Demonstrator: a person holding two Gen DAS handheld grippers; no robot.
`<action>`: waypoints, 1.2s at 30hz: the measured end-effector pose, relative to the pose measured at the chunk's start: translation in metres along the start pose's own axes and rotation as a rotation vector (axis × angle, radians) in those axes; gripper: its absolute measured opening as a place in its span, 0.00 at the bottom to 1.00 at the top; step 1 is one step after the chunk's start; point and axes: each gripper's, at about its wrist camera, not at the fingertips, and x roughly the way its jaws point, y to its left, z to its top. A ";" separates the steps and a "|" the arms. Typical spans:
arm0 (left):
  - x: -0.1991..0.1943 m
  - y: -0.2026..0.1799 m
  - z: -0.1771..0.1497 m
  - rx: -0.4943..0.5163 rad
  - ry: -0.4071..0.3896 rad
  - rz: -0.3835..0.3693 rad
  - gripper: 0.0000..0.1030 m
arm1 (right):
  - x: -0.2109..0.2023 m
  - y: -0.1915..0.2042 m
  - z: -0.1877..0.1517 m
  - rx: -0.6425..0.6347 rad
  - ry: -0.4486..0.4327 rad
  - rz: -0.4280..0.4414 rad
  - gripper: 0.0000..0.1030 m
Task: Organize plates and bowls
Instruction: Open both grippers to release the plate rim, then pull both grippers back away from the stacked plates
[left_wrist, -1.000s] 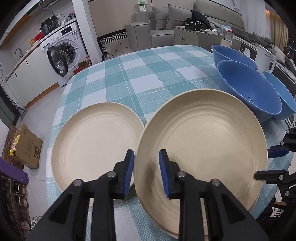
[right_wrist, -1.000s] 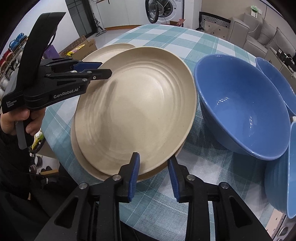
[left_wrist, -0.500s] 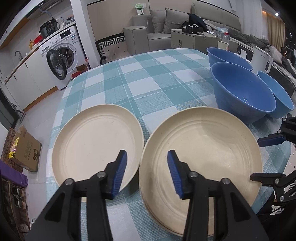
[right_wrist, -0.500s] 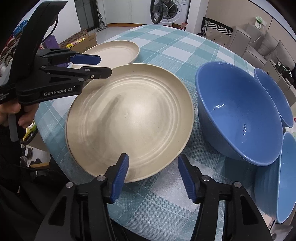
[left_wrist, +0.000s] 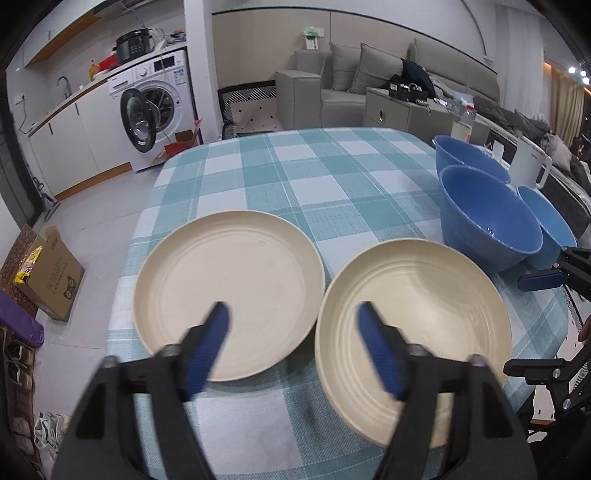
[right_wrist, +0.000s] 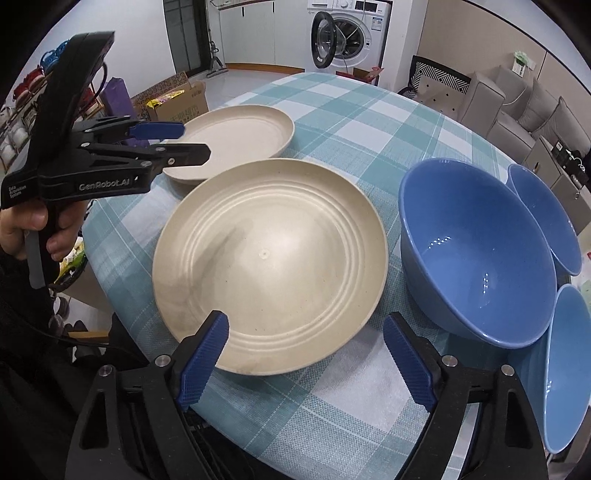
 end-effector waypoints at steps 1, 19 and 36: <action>-0.004 0.002 0.000 -0.007 -0.020 0.001 0.93 | -0.002 0.000 0.001 0.003 -0.007 0.005 0.87; -0.054 0.029 0.006 -0.073 -0.133 0.044 1.00 | -0.044 -0.015 0.035 0.083 -0.184 0.023 0.97; -0.055 0.060 0.016 -0.145 -0.141 0.124 1.00 | -0.064 -0.042 0.081 0.190 -0.268 0.032 0.99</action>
